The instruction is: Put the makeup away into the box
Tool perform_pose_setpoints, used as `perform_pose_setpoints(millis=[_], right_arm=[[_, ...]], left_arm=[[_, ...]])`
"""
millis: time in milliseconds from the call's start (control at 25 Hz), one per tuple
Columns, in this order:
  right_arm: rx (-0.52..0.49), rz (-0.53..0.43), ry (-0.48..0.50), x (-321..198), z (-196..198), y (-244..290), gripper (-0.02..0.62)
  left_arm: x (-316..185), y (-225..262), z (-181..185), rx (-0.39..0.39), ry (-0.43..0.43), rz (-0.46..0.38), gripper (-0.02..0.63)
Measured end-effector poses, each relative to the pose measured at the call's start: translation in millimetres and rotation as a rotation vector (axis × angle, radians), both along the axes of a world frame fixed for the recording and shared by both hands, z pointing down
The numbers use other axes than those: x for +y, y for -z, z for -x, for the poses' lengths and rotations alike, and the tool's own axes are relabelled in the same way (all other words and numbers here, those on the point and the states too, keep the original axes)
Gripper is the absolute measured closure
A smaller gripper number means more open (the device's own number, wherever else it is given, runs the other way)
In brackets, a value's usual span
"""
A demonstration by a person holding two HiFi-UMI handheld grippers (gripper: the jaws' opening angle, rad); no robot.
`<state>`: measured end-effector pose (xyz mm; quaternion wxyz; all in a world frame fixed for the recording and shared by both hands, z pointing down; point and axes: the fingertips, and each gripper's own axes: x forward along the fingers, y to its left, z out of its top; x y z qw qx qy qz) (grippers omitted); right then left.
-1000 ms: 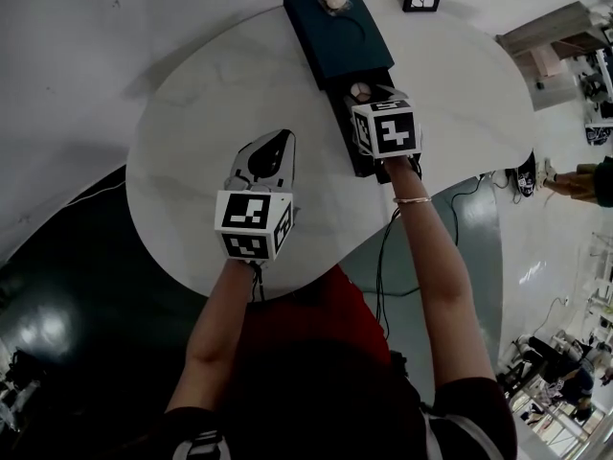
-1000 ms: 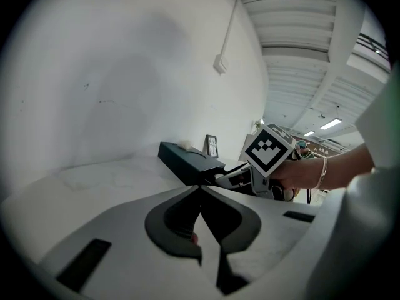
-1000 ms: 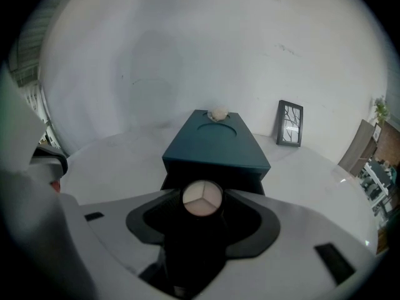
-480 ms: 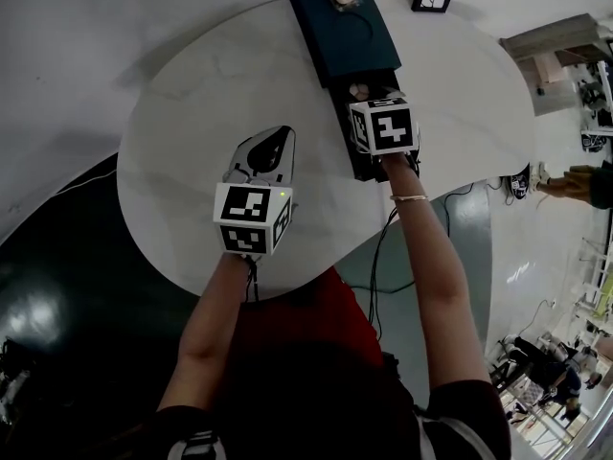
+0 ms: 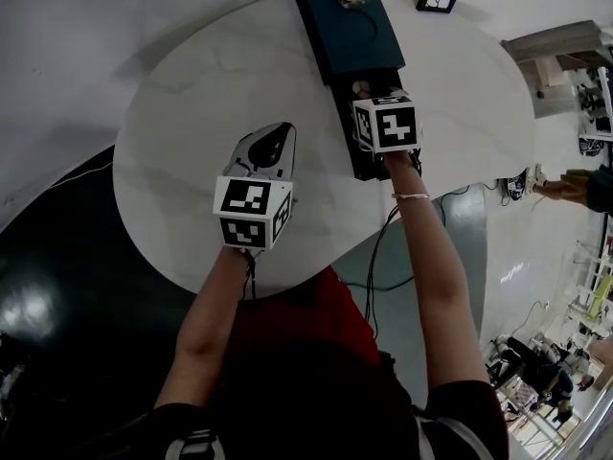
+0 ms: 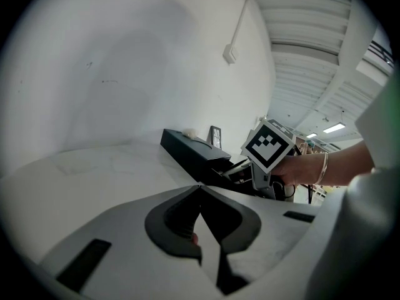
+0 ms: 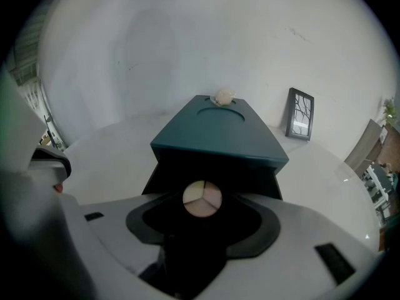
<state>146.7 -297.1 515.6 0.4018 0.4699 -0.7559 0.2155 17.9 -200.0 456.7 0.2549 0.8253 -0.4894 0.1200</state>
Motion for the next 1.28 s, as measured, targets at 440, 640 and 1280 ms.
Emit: perform_pose_setpoints(millis=[440,640,1280], right_arm=[[-0.007,-0.011,0.019,-1,0,-1,0.368],[-0.029,-0.013,0.013,0,-1,-2,0.368],[-0.102,-0.108,0.027,2,4,27,0.367]], left_arm=[[0,0,0,-0.01,0.0,-0.004,0.584],[0,0,0,-0.014,0.004,-0.006,0.584],[3,7,-2,-0.036,-0.001,-0.021,0.584]])
